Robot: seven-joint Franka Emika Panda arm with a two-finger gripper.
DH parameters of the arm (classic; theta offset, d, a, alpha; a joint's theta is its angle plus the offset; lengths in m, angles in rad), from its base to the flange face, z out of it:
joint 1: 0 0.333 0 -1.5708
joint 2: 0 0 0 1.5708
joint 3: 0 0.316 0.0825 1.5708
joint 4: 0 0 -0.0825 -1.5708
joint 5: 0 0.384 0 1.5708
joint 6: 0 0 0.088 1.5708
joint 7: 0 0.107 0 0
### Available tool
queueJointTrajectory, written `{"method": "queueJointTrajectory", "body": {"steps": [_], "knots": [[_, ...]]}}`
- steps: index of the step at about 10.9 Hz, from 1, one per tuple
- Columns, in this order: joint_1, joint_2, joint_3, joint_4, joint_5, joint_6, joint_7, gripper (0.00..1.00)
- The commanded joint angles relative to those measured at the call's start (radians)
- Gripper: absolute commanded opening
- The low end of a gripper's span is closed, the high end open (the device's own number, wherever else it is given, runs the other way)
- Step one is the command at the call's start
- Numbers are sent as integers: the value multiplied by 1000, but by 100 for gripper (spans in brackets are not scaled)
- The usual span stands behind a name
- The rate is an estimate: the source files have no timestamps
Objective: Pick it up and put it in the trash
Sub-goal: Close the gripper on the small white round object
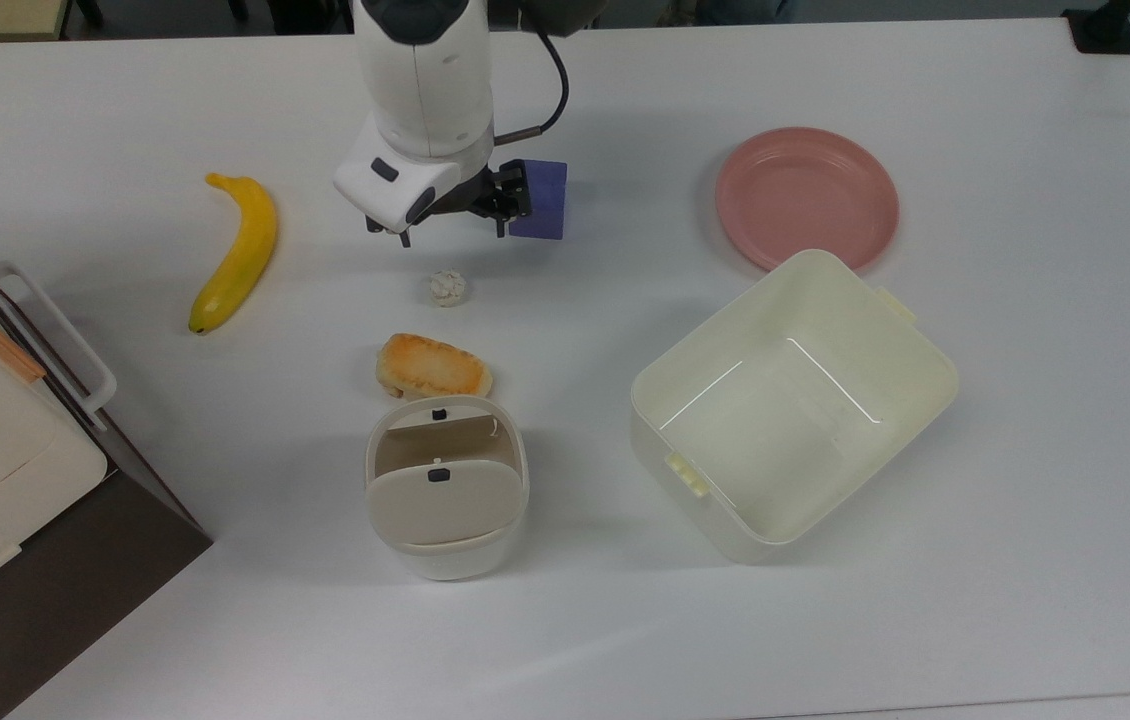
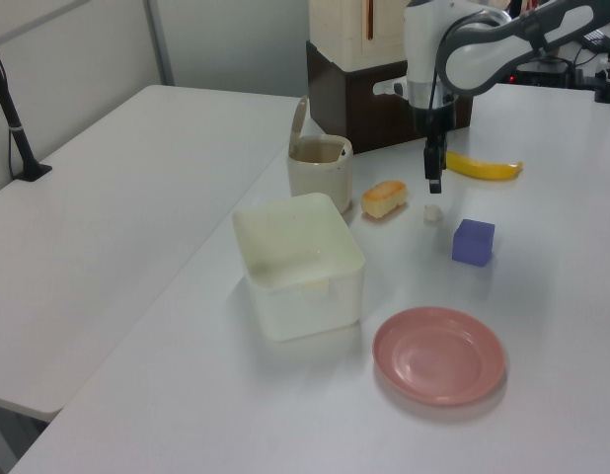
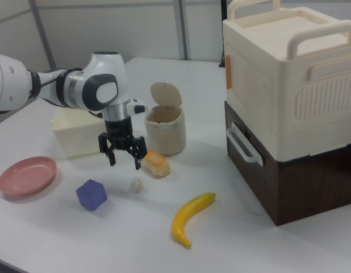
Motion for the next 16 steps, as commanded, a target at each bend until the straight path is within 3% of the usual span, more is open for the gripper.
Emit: {"method": "queueJointTrajectory", "body": {"steps": [1,8,14,16], "knots": [[2,26,-12,-32,6,55,-61,82],[0,89,-26,-30,5,129,-97,57],[2,90,-26,-7,5,130,-97,8],[-1,68,-31,60,22,109,-91,4]]}}
